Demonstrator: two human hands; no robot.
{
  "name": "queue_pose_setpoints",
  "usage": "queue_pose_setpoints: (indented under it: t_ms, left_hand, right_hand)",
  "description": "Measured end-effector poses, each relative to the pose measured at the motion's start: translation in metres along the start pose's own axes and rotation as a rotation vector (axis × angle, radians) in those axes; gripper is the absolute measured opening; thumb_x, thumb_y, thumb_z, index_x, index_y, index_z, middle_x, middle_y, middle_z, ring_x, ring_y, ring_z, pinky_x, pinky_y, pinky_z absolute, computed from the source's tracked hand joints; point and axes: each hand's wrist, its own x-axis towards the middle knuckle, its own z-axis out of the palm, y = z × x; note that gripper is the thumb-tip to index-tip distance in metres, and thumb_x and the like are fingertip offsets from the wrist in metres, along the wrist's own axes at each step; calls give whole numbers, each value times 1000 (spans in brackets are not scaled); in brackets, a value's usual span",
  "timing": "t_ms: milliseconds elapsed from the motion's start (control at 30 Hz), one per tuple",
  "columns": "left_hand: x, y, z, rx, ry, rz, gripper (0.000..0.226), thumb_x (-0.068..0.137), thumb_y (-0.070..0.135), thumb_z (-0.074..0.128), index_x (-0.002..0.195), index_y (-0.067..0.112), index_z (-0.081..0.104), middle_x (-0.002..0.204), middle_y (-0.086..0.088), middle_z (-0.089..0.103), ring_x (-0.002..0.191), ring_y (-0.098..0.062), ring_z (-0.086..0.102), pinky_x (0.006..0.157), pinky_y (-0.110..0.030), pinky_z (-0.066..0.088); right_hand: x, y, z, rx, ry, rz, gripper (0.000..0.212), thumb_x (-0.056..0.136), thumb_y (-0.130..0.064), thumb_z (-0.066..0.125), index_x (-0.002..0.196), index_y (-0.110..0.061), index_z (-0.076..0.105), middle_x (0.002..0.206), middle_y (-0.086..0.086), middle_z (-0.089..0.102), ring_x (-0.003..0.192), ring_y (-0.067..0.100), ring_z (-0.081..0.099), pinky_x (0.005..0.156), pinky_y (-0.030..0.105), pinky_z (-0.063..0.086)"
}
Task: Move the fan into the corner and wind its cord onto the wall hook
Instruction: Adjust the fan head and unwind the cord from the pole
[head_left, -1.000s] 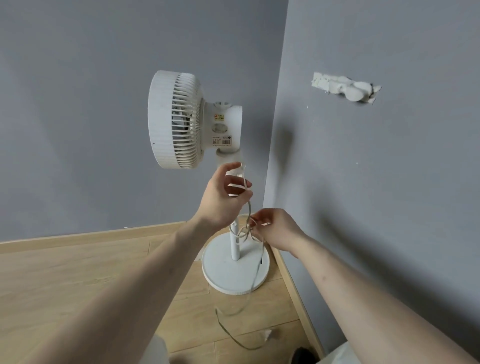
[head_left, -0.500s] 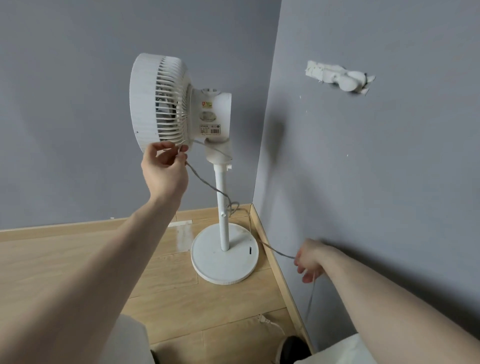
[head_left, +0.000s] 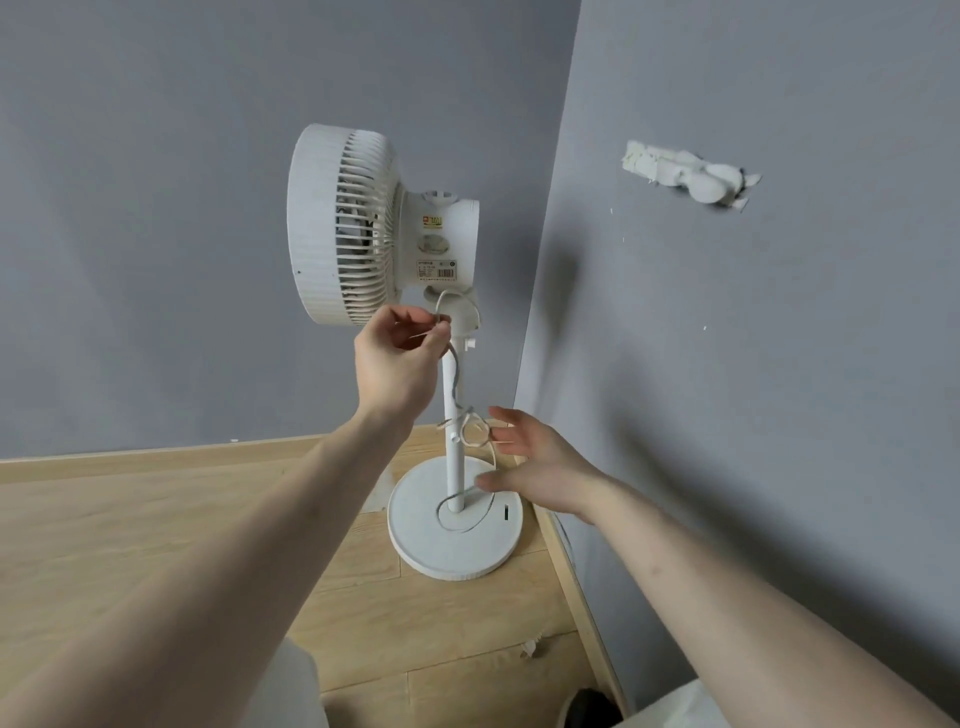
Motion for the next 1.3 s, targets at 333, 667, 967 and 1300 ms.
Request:
queue_pose_setpoints:
  t_ms: [333, 667, 967, 1300]
  left_hand:
    - [-4, 2, -3, -41, -73, -72, 23, 91, 9, 75, 108, 8, 59, 90, -10, 72, 83, -20, 74, 83, -33, 62]
    - [-28, -15, -10, 730, -728, 153, 18, 88, 45, 73, 100, 32, 76, 94, 18, 73, 92, -3, 69, 86, -30, 58]
    - [-23, -13, -2, 675, -420, 232, 5, 90, 20, 77, 90, 17, 81, 79, 12, 76, 73, -1, 69, 72, -12, 53]
    - [-20, -12, 4, 475, -354, 94, 12, 91, 24, 76, 84, 14, 76, 72, 2, 77, 66, -7, 73, 67, -16, 55]
  right_hand:
    - [9, 1, 9, 32, 174, -56, 32, 96, -32, 65, 127, -24, 65, 85, 0, 57, 74, 13, 63, 76, 30, 62]
    - [4, 4, -8, 244, 253, -30, 27, 106, -18, 45, 105, -24, 71, 94, 3, 61, 68, 15, 55, 68, 27, 58]
    - [-1, -1, -8, 270, 301, 52, 32, 97, -30, 63, 128, -24, 57, 111, -2, 68, 96, 16, 69, 92, 36, 58]
    - [-12, -19, 9, 313, -1, 6, 44, 87, -44, 72, 126, -25, 66, 105, -6, 79, 107, 5, 71, 110, 39, 40]
